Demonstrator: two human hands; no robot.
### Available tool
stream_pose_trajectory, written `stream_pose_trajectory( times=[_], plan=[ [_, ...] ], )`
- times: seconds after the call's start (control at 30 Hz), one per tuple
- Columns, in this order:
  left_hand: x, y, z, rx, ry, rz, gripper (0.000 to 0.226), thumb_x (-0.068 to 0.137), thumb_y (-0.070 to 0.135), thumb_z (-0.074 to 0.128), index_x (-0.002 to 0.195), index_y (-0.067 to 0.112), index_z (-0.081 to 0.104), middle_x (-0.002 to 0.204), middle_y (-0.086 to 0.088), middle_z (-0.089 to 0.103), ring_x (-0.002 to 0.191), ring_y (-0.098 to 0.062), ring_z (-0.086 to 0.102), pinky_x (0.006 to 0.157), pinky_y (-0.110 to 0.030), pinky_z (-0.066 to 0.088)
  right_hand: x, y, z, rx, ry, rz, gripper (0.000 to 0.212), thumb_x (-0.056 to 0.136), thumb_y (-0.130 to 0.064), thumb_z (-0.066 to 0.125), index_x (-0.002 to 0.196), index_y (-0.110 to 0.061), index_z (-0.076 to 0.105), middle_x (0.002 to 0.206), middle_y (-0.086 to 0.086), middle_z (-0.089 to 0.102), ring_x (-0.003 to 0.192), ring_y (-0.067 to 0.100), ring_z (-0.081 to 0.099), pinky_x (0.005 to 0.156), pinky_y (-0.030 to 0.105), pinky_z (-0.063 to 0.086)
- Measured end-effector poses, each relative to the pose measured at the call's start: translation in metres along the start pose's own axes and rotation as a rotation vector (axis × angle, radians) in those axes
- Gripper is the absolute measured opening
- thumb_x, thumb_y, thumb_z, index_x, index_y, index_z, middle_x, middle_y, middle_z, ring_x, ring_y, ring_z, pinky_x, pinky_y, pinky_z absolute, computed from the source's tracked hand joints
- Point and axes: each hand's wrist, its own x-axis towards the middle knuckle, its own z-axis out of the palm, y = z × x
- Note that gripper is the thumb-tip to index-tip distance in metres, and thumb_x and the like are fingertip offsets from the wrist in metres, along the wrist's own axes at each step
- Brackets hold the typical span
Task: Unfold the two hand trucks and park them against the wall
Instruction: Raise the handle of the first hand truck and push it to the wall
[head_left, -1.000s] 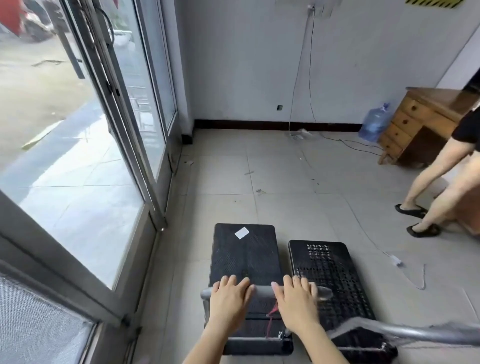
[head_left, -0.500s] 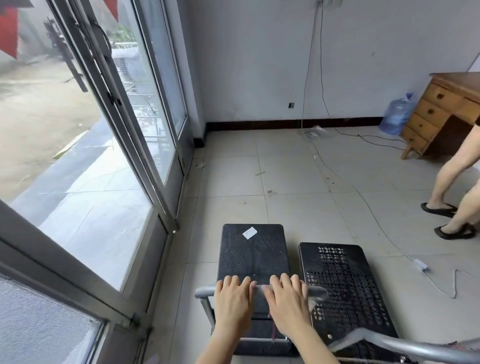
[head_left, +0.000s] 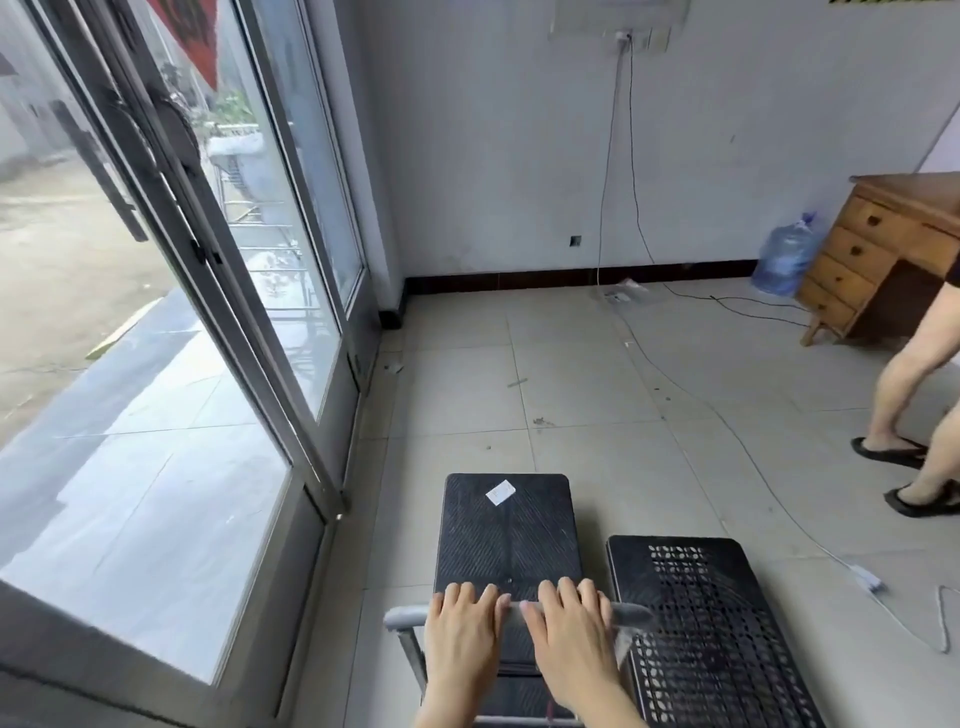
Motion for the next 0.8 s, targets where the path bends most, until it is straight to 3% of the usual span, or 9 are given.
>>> stream_pose_trajectory(
  times=[0.07, 0.17, 0.3, 0.47, 0.53, 0.63, 0.7, 0.8],
  plan=[
    [0.025, -0.007, 0.01, -0.025, 0.067, -0.001, 0.04, 0.09, 0.04, 0.036, 0.061, 0.023, 0.057, 0.055, 0.001, 0.052, 0.052, -0.023, 0.054, 0.059, -0.035, 0.024, 0.027, 0.0, 0.006, -0.006, 0.028, 0.008, 0.028, 0.08, -0.048, 0.04, 0.074, -0.023, 0.052, 0.067, -0.001, 0.055, 0.07, 0.024, 0.046, 0.068, 0.039, 0.027],
    [0.069, -0.019, 0.03, -0.071, 0.189, -0.013, 0.06, 0.101, 0.045, 0.019, 0.057, 0.022, 0.054, 0.05, -0.002, 0.049, 0.052, -0.024, 0.049, 0.057, -0.034, 0.024, 0.071, -0.005, 0.016, 0.0, 0.084, 0.009, 0.027, 0.073, -0.05, 0.045, 0.075, -0.024, 0.046, 0.064, 0.0, 0.054, 0.071, 0.023, 0.037, 0.066, 0.037, 0.026],
    [0.13, -0.038, 0.052, -0.074, 0.267, -0.04, 0.06, 0.101, 0.046, 0.019, 0.056, 0.022, 0.05, 0.045, -0.004, 0.046, 0.06, -0.022, 0.032, 0.055, -0.033, 0.023, 0.132, -0.01, 0.029, 0.01, 0.12, 0.029, 0.032, 0.065, -0.053, 0.047, 0.075, -0.024, 0.04, 0.06, 0.001, 0.054, 0.069, 0.022, 0.033, 0.061, 0.035, 0.023],
    [0.204, -0.054, 0.072, -0.074, 0.274, -0.019, 0.042, 0.101, 0.046, 0.017, 0.07, 0.024, 0.034, 0.046, -0.004, 0.047, 0.063, -0.023, 0.029, 0.056, -0.033, 0.024, 0.21, -0.008, 0.047, -0.016, 0.105, 0.007, 0.032, 0.066, -0.053, 0.046, 0.077, -0.024, 0.039, 0.06, 0.0, 0.055, 0.069, 0.022, 0.033, 0.061, 0.036, 0.023],
    [0.237, -0.061, 0.081, -0.064, 0.258, -0.025, 0.046, 0.101, 0.046, 0.016, 0.068, 0.024, 0.039, 0.045, -0.005, 0.047, 0.062, -0.023, 0.03, 0.056, -0.033, 0.023, 0.246, -0.008, 0.053, -0.02, 0.107, 0.008, 0.032, 0.066, -0.054, 0.046, 0.075, -0.025, 0.038, 0.059, 0.0, 0.054, 0.068, 0.022, 0.033, 0.06, 0.036, 0.022],
    [0.287, -0.071, 0.09, -0.075, 0.184, -0.041, 0.072, 0.101, 0.046, 0.011, 0.05, 0.023, 0.056, 0.044, -0.003, 0.048, 0.051, -0.023, 0.047, 0.055, -0.033, 0.022, 0.302, -0.011, 0.064, -0.004, 0.09, -0.012, 0.031, 0.063, -0.054, 0.048, 0.072, -0.025, 0.04, 0.056, 0.0, 0.052, 0.067, 0.022, 0.032, 0.059, 0.035, 0.022],
    [0.323, -0.078, 0.096, -0.07, 0.159, -0.044, 0.078, 0.101, 0.046, 0.006, 0.046, 0.023, 0.057, 0.043, -0.001, 0.048, 0.04, -0.02, 0.052, 0.055, -0.031, 0.021, 0.34, -0.011, 0.071, -0.016, 0.098, -0.031, 0.031, 0.061, -0.054, 0.049, 0.063, -0.023, 0.049, 0.054, 0.001, 0.051, 0.066, 0.021, 0.031, 0.058, 0.035, 0.021],
    [0.381, -0.083, 0.107, -0.053, 0.172, -0.061, 0.078, 0.099, 0.048, 0.004, 0.046, 0.025, 0.057, 0.043, 0.0, 0.048, 0.037, -0.016, 0.052, 0.055, -0.03, 0.019, 0.403, -0.006, 0.079, -0.025, 0.089, -0.038, 0.034, 0.059, -0.054, 0.048, 0.053, -0.021, 0.053, 0.051, 0.002, 0.051, 0.065, 0.021, 0.029, 0.057, 0.035, 0.019]
  ],
)
